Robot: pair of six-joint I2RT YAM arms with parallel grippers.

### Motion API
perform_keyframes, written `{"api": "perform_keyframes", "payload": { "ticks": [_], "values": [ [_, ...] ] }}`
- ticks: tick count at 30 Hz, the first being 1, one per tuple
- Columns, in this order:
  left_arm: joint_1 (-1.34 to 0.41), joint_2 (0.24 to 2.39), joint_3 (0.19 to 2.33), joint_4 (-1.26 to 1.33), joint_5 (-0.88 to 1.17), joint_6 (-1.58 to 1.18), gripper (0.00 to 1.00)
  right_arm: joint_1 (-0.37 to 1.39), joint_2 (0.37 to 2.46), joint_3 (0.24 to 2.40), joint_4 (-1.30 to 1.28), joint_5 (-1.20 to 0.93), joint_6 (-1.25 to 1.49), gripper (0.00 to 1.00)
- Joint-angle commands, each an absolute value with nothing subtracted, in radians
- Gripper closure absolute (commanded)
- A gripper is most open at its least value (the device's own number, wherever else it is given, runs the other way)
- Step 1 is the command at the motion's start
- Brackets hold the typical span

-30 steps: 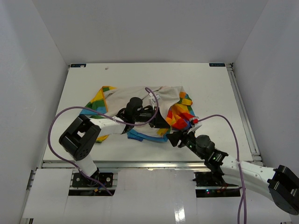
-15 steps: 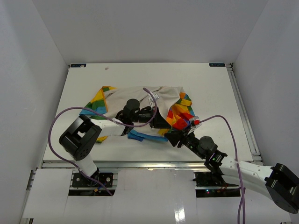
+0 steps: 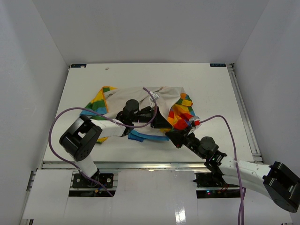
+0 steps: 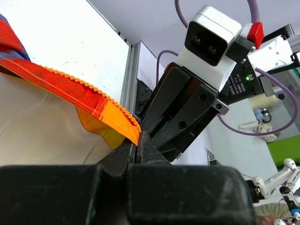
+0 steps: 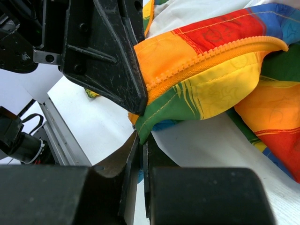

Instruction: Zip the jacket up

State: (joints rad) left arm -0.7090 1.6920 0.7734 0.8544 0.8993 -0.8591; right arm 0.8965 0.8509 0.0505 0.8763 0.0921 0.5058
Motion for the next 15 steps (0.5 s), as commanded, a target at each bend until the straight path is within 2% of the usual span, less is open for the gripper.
{"api": "perform_keyframes", "payload": {
  "ticks": [1,3,6,8,15],
  "values": [
    [-0.700,1.675,0.769,0.843,0.907,-0.835,0.67,0.888,0.840,0.046,0.965,0.078,0.465,0.92],
    [-0.688,1.643,0.782,0.771,0.881,-0.775,0.57,0.888,0.828,0.042,0.964,0.068,0.463,0.92],
    [-0.656,1.570,0.797,0.581,0.812,-0.685,0.53,0.884,0.809,0.037,0.940,0.060,0.465,0.92],
    [-0.650,1.516,0.827,0.446,0.726,-0.612,0.54,0.882,0.803,0.037,0.921,0.051,0.464,0.92],
    [-0.647,1.391,0.850,0.175,0.474,-0.499,0.67,0.876,0.792,0.041,0.854,-0.046,0.419,0.92]
  ]
}}
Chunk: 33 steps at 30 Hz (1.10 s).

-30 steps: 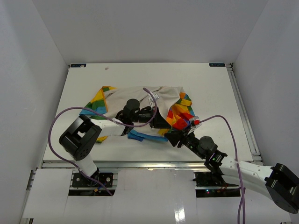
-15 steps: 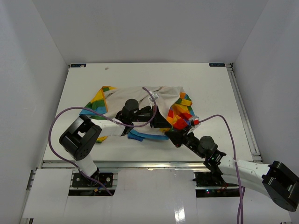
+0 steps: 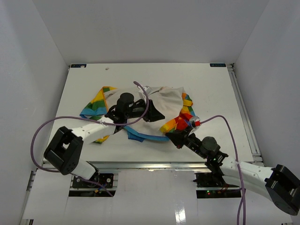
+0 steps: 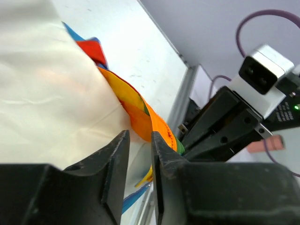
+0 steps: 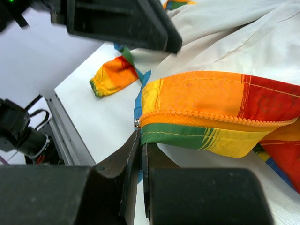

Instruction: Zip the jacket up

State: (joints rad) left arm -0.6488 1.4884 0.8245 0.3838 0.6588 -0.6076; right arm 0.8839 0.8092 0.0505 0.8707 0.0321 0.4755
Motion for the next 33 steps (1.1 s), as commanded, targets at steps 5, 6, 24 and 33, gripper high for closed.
{"api": "perform_keyframes", "payload": {
  "ticks": [5,6,24,33],
  "values": [
    [-0.649,1.341,0.806,0.167,0.477,-0.494,0.68,0.868,0.795,0.039,0.808,-0.099,0.395,0.92],
    [-0.649,1.338,0.794,0.173,0.498,-0.497,0.68,0.867,0.796,0.037,0.808,-0.109,0.391,0.92],
    [-0.655,1.428,0.562,0.480,0.486,-0.627,0.71,0.645,0.856,0.114,0.977,-0.450,0.289,0.92],
    [-0.586,1.369,0.869,-0.148,-0.249,-0.629,0.59,0.614,0.865,0.136,1.000,-0.508,0.296,0.92]
  ]
}}
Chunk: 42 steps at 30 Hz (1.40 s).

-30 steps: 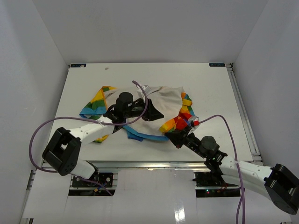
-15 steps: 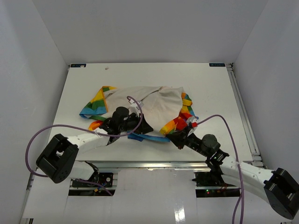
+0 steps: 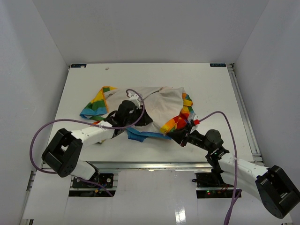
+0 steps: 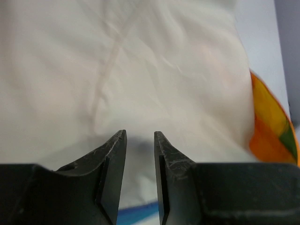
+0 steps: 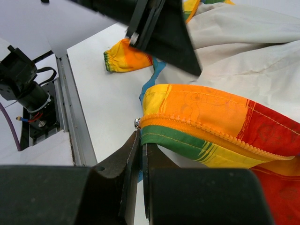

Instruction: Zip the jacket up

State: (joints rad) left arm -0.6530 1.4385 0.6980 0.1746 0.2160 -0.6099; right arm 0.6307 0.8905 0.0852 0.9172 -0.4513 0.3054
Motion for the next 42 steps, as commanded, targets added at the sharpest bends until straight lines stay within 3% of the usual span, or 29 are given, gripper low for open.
{"api": "perform_keyframes", "payload": {
  "ticks": [1,3,10,14,18,23,29,42],
  "values": [
    [-0.545,1.362,0.902,-0.201,-0.267,-0.645,0.59,0.612,0.859,0.138,0.985,-0.507,0.299,0.92],
    [-0.459,1.332,0.931,-0.255,-0.279,-0.669,0.55,0.604,0.851,0.156,0.936,-0.492,0.307,0.92],
    [-0.052,1.218,0.737,-0.201,-0.240,-0.774,0.54,0.592,0.825,0.163,0.880,-0.492,0.332,0.92],
    [0.034,1.196,0.692,-0.147,-0.251,-0.781,0.50,0.592,0.815,0.169,0.872,-0.516,0.336,0.92],
    [0.047,1.308,0.803,-0.167,-0.147,-0.644,0.48,0.591,0.817,0.164,0.890,-0.531,0.347,0.92],
    [0.017,1.519,1.007,-0.324,-0.223,-0.486,0.49,0.591,0.812,0.152,0.905,-0.542,0.364,0.92],
    [0.017,1.725,1.127,-0.399,-0.107,-0.393,0.51,0.591,0.792,0.144,0.892,-0.536,0.362,0.92],
    [0.017,1.711,1.134,-0.502,-0.044,-0.348,0.47,0.591,0.808,0.141,0.880,-0.526,0.373,0.92]
  ]
}}
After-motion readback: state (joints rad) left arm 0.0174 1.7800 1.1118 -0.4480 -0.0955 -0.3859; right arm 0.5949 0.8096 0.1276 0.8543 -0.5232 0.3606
